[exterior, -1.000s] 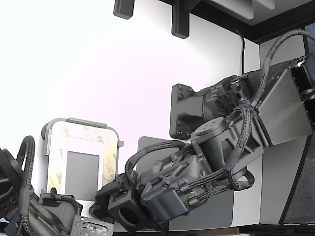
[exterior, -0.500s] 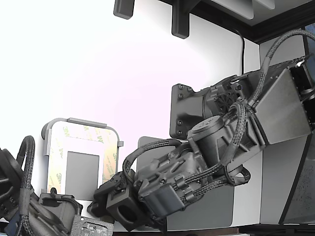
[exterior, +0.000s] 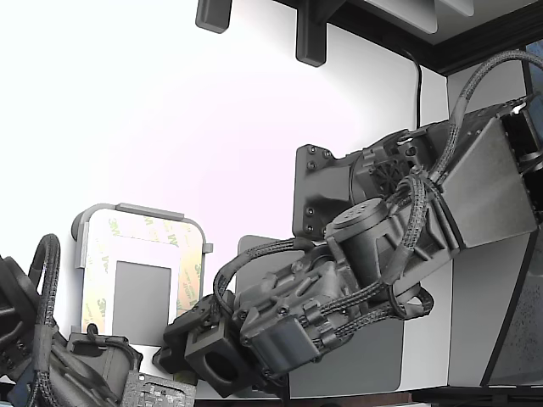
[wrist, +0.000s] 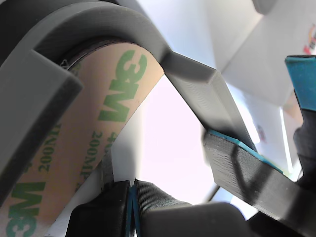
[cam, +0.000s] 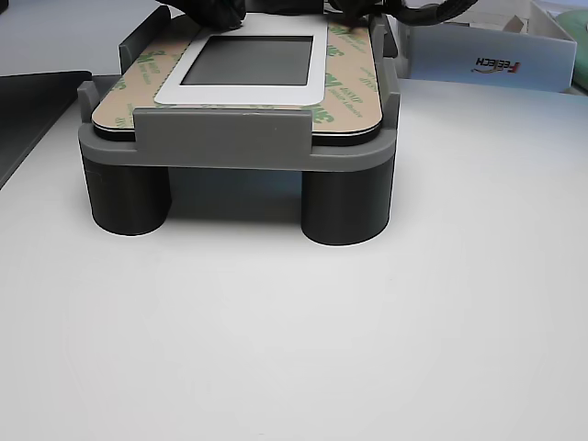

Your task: Peel off protective film from adhesive tape.

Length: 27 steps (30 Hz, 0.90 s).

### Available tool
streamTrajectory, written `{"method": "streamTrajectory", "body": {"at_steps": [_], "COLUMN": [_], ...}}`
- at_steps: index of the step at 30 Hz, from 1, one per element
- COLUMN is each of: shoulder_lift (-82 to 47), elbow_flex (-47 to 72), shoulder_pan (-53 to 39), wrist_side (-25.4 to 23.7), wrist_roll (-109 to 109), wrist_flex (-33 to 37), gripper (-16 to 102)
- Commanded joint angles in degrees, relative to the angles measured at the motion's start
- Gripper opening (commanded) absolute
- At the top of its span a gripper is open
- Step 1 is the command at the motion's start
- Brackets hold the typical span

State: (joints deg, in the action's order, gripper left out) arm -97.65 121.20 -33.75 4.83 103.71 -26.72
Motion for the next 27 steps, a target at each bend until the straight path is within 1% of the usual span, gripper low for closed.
{"method": "streamTrajectory", "body": {"at_steps": [1,10,27], "shoulder_lift": [-1.58,-1.32,-1.49], "elbow_flex": [-1.49,-3.34,-3.60], "shoulder_pan": [0.53,0.44,0.44], "wrist_side": [0.09,0.09,0.00], "wrist_roll": [-0.18,-0.79,-2.46], "wrist_flex": [0.09,-1.58,-1.49], "gripper": [-11,-11,-11]}}
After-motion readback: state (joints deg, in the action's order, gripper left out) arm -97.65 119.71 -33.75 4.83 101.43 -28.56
